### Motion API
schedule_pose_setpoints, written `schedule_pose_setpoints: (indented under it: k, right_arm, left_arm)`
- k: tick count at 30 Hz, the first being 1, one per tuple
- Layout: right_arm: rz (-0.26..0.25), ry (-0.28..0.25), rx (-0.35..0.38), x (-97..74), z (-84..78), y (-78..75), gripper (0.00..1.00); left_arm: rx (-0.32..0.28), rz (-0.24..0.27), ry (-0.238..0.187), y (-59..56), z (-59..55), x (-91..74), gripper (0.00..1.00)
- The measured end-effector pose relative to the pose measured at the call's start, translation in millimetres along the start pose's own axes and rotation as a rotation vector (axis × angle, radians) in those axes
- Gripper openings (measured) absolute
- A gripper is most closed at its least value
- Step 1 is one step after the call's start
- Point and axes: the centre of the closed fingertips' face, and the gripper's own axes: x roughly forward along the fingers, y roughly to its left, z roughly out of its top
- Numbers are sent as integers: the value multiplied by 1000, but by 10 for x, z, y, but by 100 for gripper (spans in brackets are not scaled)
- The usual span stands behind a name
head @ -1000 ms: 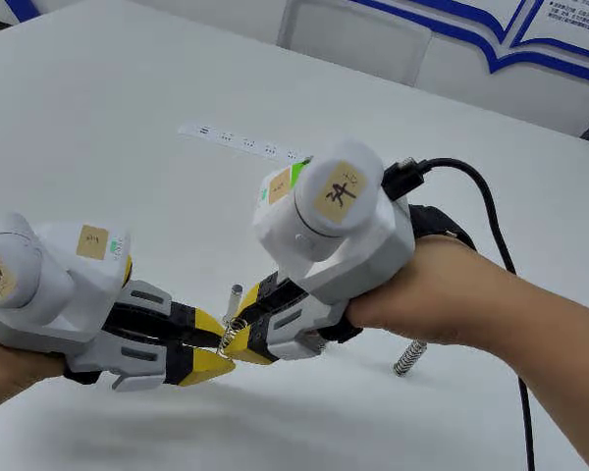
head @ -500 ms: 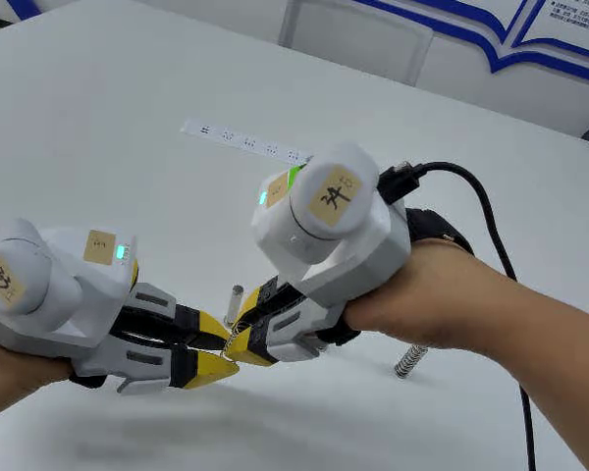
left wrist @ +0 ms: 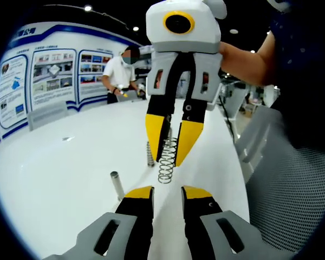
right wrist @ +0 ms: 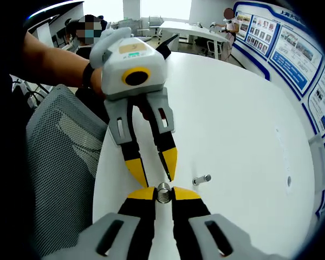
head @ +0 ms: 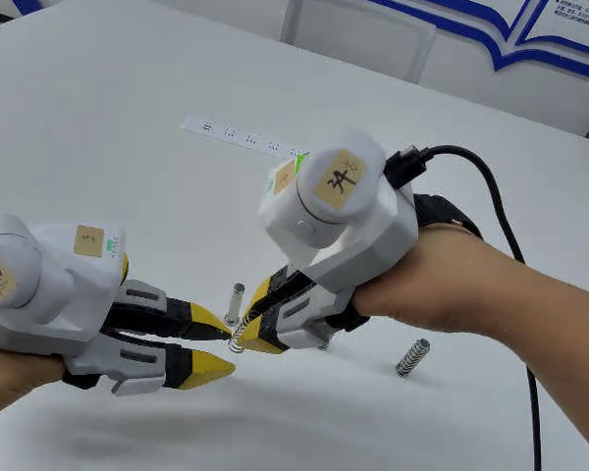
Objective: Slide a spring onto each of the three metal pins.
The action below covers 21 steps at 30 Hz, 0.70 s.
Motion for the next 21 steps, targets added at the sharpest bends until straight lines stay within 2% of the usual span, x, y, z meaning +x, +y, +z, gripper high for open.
schedule_pose_setpoints:
  k: [9,15,21]
  right_arm:
    - [-24,24,-16,-56,-12,-163,12]
    - [-53,35,-33,-123,48,-332,12]
    - [-62,51,-38,-84,59,-448,12]
  left_arm:
    - [-31,36,-21,30,-15,-65,27]
    - [-52,60,-41,46,-15,-117,31]
    - [-68,73,-52,41,-30,-170,36]
